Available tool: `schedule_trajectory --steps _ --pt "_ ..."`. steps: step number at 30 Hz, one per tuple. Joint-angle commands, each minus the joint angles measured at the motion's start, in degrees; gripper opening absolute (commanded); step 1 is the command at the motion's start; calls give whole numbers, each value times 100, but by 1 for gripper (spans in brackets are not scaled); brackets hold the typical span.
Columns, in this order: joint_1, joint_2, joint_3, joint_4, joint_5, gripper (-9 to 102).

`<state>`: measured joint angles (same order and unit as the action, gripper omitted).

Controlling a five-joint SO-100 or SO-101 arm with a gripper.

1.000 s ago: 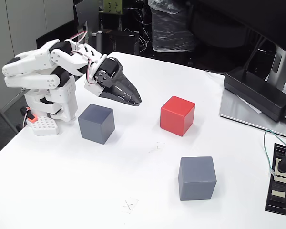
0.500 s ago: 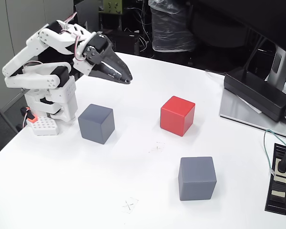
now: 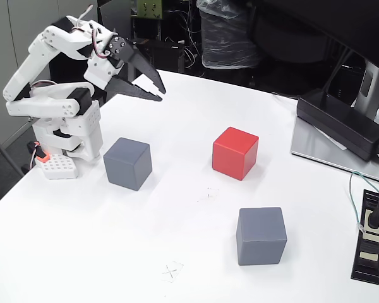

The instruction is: Stack the three blocks in an ordered color.

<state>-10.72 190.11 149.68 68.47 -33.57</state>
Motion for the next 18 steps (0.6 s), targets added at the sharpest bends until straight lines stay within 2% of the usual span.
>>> schedule_trajectory --steps 1,7,11,18 --pt "18 -35 -149 431 -1187 1" --pt "35 -44 -220 1318 -3094 1" --pt "141 -53 -272 1415 -3850 1" --pt "870 -246 -633 1433 -4860 1"
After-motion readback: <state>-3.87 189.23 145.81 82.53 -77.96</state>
